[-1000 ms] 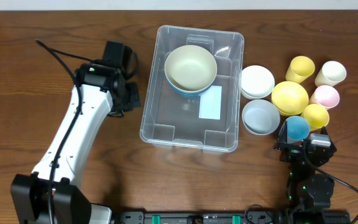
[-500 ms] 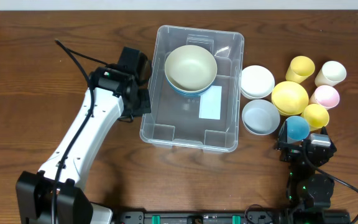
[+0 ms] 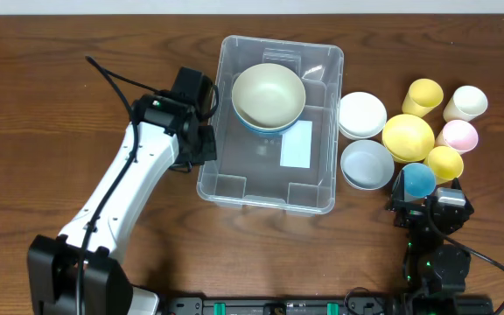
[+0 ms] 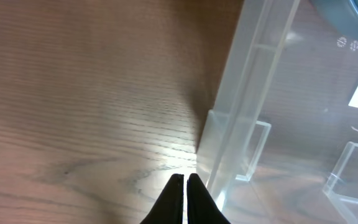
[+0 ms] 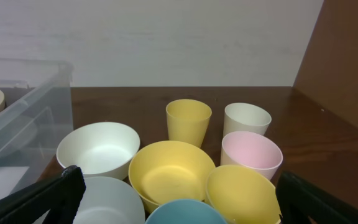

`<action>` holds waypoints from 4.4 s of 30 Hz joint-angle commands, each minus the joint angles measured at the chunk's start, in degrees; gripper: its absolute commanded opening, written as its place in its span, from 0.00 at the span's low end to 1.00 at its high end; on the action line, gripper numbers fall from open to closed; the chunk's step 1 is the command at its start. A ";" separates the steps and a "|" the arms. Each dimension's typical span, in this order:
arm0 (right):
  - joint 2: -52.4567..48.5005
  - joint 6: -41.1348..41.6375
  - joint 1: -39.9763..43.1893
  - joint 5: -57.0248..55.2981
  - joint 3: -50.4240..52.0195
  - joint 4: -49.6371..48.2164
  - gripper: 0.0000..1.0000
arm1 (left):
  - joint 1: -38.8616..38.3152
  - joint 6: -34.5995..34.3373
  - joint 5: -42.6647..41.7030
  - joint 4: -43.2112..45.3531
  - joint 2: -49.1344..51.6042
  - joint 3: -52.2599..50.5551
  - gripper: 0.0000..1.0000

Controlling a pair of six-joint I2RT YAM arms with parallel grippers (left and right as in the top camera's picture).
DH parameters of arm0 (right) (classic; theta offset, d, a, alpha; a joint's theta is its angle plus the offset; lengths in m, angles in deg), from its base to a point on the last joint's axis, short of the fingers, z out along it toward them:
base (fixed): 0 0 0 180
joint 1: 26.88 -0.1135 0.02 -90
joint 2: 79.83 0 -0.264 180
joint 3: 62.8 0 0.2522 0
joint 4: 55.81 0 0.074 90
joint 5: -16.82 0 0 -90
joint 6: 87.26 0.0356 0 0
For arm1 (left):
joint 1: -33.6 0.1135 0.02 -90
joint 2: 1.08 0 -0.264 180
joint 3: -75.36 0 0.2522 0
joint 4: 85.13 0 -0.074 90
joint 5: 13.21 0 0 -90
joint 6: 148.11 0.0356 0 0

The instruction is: Pack container

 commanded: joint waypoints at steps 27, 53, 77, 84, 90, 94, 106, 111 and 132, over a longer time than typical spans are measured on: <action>0.42 0.76 -0.55 -0.20 0.09 0.20 0.99 | -0.72 0.50 -5.53 1.51 0.70 -0.52 0.06; 0.42 0.76 -0.55 -0.20 0.09 0.20 0.99 | 25.05 8.11 11.67 12.48 -2.36 6.58 0.84; 0.42 0.76 -0.55 -0.20 0.09 0.20 0.99 | 33.59 8.04 11.63 12.59 -2.45 6.56 0.98; 0.42 0.76 -0.55 -0.20 0.09 0.20 0.99 | 33.59 8.04 11.63 12.85 -2.45 6.56 0.98; 0.42 0.76 -0.55 -0.20 0.09 0.20 0.99 | 33.59 8.04 11.63 12.85 -2.45 6.56 0.98; 0.42 0.76 -0.55 -0.20 0.09 0.20 0.99 | 33.59 8.04 11.63 12.83 -2.45 6.56 0.98; 0.42 0.76 -0.55 -0.20 0.09 0.20 0.99 | 33.59 8.04 11.63 12.85 -2.45 6.56 0.98; 0.42 0.76 -0.55 -0.20 0.09 0.20 0.99 | 33.59 8.04 11.63 12.85 -2.45 6.56 0.98; 0.33 2.62 -0.44 -1.88 0.07 -0.02 0.99 | 33.59 8.04 11.63 12.85 -2.45 6.56 0.98</action>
